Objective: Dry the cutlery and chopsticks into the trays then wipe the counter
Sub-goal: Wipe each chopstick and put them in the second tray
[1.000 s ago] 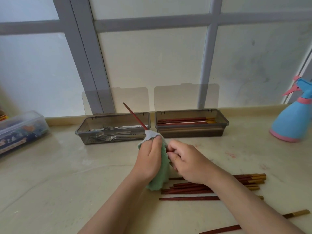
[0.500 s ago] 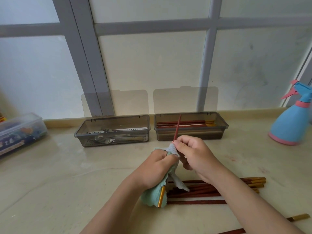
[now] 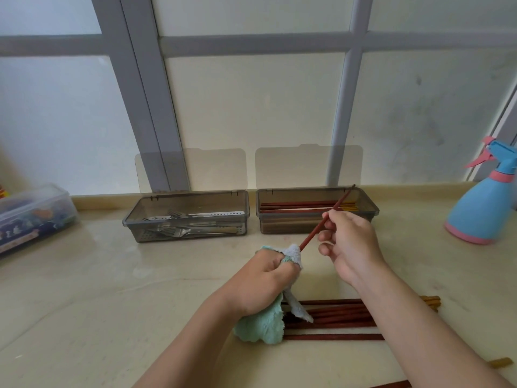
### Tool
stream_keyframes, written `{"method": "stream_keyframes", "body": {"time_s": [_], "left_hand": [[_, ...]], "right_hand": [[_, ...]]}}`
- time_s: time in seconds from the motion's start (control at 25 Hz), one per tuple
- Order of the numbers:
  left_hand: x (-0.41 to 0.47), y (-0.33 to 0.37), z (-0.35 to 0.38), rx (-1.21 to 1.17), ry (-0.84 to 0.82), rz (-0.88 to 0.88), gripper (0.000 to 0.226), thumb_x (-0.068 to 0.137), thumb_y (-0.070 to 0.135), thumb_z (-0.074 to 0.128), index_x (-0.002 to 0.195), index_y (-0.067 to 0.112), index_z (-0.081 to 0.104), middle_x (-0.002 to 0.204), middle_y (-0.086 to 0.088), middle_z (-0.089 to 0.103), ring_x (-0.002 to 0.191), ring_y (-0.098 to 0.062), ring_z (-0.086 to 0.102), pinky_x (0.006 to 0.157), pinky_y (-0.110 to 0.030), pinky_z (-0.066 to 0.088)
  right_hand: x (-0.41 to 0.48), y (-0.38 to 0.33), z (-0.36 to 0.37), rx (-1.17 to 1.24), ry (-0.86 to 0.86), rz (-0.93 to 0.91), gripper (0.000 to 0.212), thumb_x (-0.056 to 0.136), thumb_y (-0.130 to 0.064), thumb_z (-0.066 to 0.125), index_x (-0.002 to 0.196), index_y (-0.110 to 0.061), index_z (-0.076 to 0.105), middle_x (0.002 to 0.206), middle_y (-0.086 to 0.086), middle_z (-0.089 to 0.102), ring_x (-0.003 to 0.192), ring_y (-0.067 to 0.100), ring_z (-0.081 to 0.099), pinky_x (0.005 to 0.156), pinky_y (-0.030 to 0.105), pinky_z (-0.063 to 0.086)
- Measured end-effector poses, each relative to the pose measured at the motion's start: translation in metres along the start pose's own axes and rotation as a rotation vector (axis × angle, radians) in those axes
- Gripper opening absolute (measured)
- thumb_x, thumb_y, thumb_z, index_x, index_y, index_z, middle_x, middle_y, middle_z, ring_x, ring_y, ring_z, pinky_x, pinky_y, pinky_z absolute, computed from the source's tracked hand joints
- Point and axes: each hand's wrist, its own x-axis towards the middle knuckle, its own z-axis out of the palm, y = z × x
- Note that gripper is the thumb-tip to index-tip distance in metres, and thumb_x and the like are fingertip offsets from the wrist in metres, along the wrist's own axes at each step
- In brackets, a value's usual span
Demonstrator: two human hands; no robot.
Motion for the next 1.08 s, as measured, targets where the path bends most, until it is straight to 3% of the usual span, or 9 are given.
{"method": "stream_keyframes", "body": {"time_s": [0.12,0.2,0.32,0.4,0.48,0.56,0.72,0.92,1.08], "left_hand": [[-0.001,0.001,-0.003,-0.04,0.13,0.021,0.047,0.1,0.015,0.046,0.057,0.001,0.034,0.056,-0.012,0.031,0.042,-0.006,0.045,0.053,-0.031,0.026],[0.001,0.0,-0.005,-0.077,0.301,0.029,0.046,0.103,0.01,0.041,0.059,0.0,0.03,0.052,-0.016,0.036,0.044,-0.003,0.058,0.053,-0.028,0.028],[0.005,-0.006,-0.007,-0.073,0.449,0.028,0.049,0.102,0.008,0.041,0.054,0.009,0.028,0.045,-0.004,0.056,0.039,-0.003,0.044,0.049,-0.024,0.028],[0.008,-0.013,-0.007,-0.051,0.455,0.027,0.051,0.101,0.011,0.042,0.052,0.014,0.025,0.041,-0.009,0.049,0.042,-0.008,0.044,0.047,-0.023,0.027],[0.009,-0.018,-0.008,-0.028,0.456,0.03,0.051,0.1,0.015,0.044,0.053,0.017,0.025,0.046,-0.018,0.03,0.045,-0.014,0.046,0.047,-0.023,0.026],[0.01,-0.02,-0.007,-0.01,0.471,0.04,0.05,0.099,0.016,0.045,0.053,0.017,0.026,0.05,-0.006,0.023,0.048,-0.017,0.034,0.047,-0.025,0.025],[0.009,-0.017,-0.008,-0.012,0.47,0.054,0.05,0.099,0.011,0.046,0.053,0.016,0.026,0.051,0.0,0.023,0.049,-0.014,0.025,0.047,-0.025,0.024],[0.007,-0.015,-0.008,-0.016,0.459,0.04,0.05,0.099,0.011,0.046,0.054,0.015,0.027,0.051,-0.001,0.023,0.047,-0.013,0.027,0.047,-0.024,0.025],[0.008,-0.018,-0.009,-0.015,0.434,0.031,0.048,0.097,0.023,0.043,0.053,0.018,0.024,0.054,-0.028,0.041,0.046,-0.011,0.031,0.048,-0.026,0.028]], "right_hand": [[0.008,-0.01,-0.004,0.225,0.061,-0.087,0.017,0.105,-0.013,0.048,0.091,-0.01,0.057,0.069,0.009,0.057,0.049,0.017,0.058,0.043,0.028,0.044],[0.011,-0.018,-0.012,0.226,0.092,-0.287,0.017,0.107,-0.015,0.045,0.093,-0.015,0.053,0.074,0.006,0.064,0.06,0.02,0.07,0.051,0.029,0.054],[0.014,-0.013,-0.025,-0.322,0.097,-0.819,0.016,0.107,-0.017,0.043,0.096,-0.023,0.054,0.079,-0.005,0.071,0.075,0.018,0.075,0.068,0.024,0.06],[0.017,-0.003,-0.029,-0.599,0.052,-1.076,0.018,0.107,-0.019,0.043,0.105,-0.012,0.06,0.087,0.002,0.07,0.081,0.017,0.073,0.076,0.017,0.057],[0.022,0.003,-0.027,-0.763,0.019,-1.156,0.027,0.105,-0.021,0.044,0.11,-0.003,0.063,0.093,0.01,0.069,0.084,0.019,0.069,0.079,0.025,0.057],[0.023,0.002,-0.023,-0.984,0.048,-1.158,0.02,0.103,-0.014,0.051,0.11,-0.002,0.064,0.092,0.011,0.068,0.08,0.025,0.066,0.069,0.034,0.055],[0.024,0.003,-0.016,-1.261,0.034,-0.992,0.013,0.103,-0.017,0.049,0.103,-0.011,0.06,0.088,0.004,0.062,0.073,0.024,0.057,0.056,0.029,0.036],[0.028,0.009,-0.013,-1.414,0.014,-0.762,0.024,0.106,-0.028,0.043,0.108,-0.015,0.063,0.109,0.0,0.059,0.091,0.021,0.057,0.059,0.028,0.035],[0.034,0.015,-0.012,-1.379,-0.068,-0.693,0.022,0.106,-0.017,0.045,0.102,-0.007,0.064,0.115,0.006,0.059,0.102,0.022,0.057,0.079,0.026,0.042]]}}
